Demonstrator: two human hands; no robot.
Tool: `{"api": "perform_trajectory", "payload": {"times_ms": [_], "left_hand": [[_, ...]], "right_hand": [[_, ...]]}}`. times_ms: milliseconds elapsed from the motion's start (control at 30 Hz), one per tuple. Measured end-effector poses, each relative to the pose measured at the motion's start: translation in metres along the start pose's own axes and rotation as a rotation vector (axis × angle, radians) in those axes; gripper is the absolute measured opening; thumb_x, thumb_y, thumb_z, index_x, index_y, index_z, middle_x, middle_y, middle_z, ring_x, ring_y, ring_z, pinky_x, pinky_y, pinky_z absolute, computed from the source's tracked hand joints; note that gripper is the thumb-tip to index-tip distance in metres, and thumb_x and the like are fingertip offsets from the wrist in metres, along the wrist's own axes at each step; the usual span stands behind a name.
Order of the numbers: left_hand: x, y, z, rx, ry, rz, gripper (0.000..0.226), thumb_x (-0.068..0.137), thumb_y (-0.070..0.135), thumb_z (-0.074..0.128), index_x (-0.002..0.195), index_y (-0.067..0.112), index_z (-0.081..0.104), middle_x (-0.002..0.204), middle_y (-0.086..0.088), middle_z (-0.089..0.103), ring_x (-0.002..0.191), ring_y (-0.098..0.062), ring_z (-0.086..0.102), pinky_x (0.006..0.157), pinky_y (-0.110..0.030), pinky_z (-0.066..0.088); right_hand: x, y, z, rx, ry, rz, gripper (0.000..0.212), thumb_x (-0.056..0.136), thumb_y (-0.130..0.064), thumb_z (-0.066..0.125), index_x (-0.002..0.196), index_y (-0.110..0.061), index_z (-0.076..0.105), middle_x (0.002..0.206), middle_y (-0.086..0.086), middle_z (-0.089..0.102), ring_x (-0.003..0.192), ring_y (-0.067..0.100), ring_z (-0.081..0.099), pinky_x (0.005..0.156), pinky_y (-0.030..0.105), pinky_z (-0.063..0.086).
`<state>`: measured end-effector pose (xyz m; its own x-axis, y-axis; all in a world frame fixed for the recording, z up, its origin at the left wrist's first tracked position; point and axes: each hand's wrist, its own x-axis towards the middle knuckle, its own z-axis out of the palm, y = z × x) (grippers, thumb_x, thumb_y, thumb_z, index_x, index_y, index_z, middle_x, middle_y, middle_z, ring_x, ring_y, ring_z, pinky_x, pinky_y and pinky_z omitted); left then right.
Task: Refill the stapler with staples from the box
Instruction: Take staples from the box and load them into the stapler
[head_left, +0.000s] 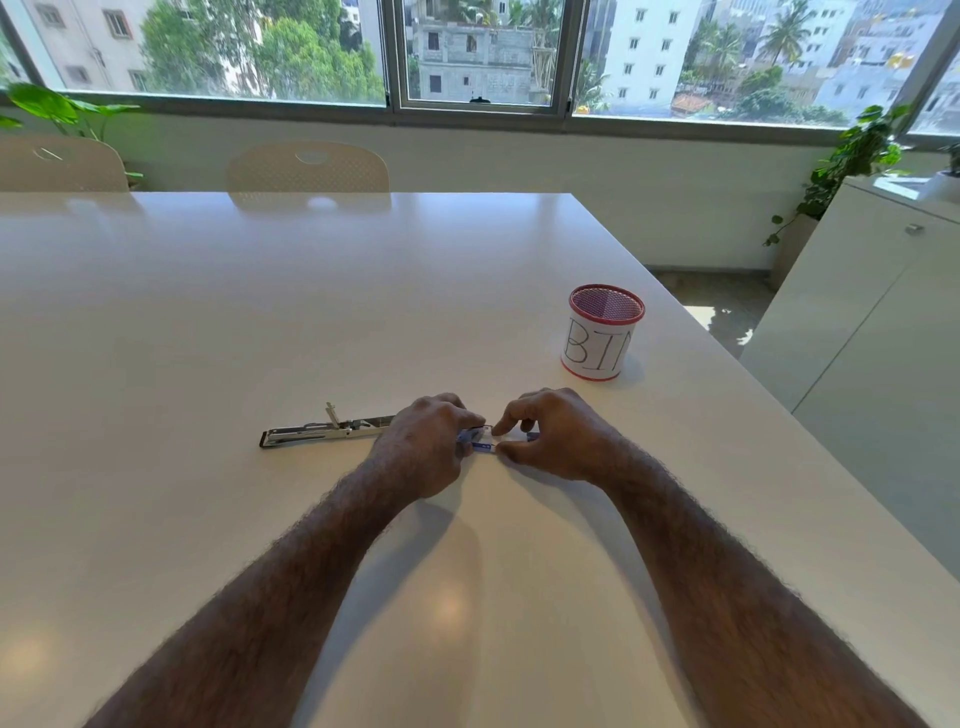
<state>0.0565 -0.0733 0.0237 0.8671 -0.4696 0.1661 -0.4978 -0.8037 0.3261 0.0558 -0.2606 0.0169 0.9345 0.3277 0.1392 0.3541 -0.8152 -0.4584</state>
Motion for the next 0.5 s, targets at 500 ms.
{"api": "perform_trajectory", "payload": {"times_ms": [500], "left_hand": [[-0.002, 0.021, 0.015, -0.06, 0.065, 0.022, 0.032, 0.088, 0.027, 0.058, 0.116, 0.013, 0.066, 0.117, -0.003, 0.068, 0.101, -0.013, 0.063, 0.09, -0.029, 0.053]], "right_hand": [[-0.012, 0.014, -0.025, -0.063, -0.085, 0.244, 0.04, 0.077, -0.037, 0.079, 0.11, -0.018, 0.066, 0.104, -0.001, 0.064, 0.085, 0.007, 0.057, 0.066, 0.021, 0.049]]}}
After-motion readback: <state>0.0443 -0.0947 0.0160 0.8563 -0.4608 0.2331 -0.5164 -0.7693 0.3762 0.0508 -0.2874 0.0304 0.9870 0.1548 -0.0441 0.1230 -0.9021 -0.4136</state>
